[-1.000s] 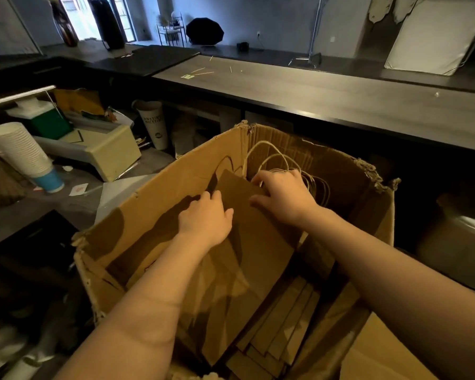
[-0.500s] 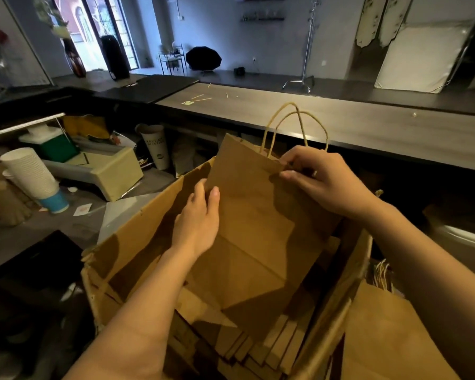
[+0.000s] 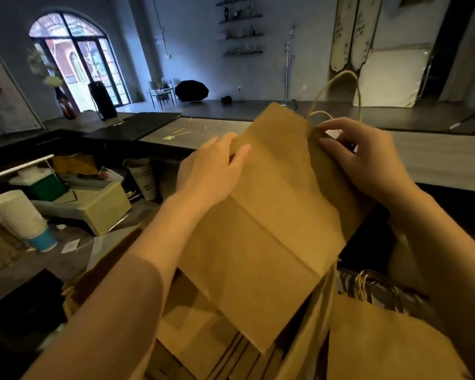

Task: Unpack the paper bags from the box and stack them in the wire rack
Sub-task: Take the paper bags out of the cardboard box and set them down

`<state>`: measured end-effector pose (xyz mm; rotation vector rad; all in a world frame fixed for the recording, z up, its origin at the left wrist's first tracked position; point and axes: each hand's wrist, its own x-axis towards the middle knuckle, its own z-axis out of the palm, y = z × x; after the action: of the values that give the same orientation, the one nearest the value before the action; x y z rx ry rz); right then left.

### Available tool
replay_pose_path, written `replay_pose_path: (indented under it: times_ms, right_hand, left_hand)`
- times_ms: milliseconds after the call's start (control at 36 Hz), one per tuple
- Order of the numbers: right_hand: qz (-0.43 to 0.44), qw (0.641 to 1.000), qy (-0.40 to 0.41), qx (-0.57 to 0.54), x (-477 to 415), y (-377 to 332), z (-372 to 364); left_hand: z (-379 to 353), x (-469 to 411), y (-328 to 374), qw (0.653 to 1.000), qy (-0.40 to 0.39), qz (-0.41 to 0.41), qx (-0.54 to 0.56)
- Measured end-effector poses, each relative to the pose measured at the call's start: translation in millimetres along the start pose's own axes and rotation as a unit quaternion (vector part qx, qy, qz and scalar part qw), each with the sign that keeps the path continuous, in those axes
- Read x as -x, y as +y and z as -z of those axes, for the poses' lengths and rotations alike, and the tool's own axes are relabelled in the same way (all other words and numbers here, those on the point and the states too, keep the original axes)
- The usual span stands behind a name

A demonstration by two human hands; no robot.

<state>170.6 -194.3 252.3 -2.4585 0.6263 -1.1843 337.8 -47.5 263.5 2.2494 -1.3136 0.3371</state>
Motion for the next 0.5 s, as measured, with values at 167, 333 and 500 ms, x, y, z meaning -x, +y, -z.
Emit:
replay_pose_path:
  times_ms: [167, 333, 500]
  right_hand:
    - [-0.02, 0.997, -0.001, 0.068, 12, 32, 33]
    - [-0.06, 0.984, -0.063, 0.156, 47, 73, 57]
    - [-0.083, 0.97, -0.076, 0.214, 88, 104, 71]
  left_hand:
    - [1, -6, 47, 0.995, -0.087, -0.008, 0.049]
    - [-35, 21, 91, 0.982, -0.181, -0.036, 0.032]
    - [-78, 64, 126, 0.96, -0.276, -0.05, 0.026]
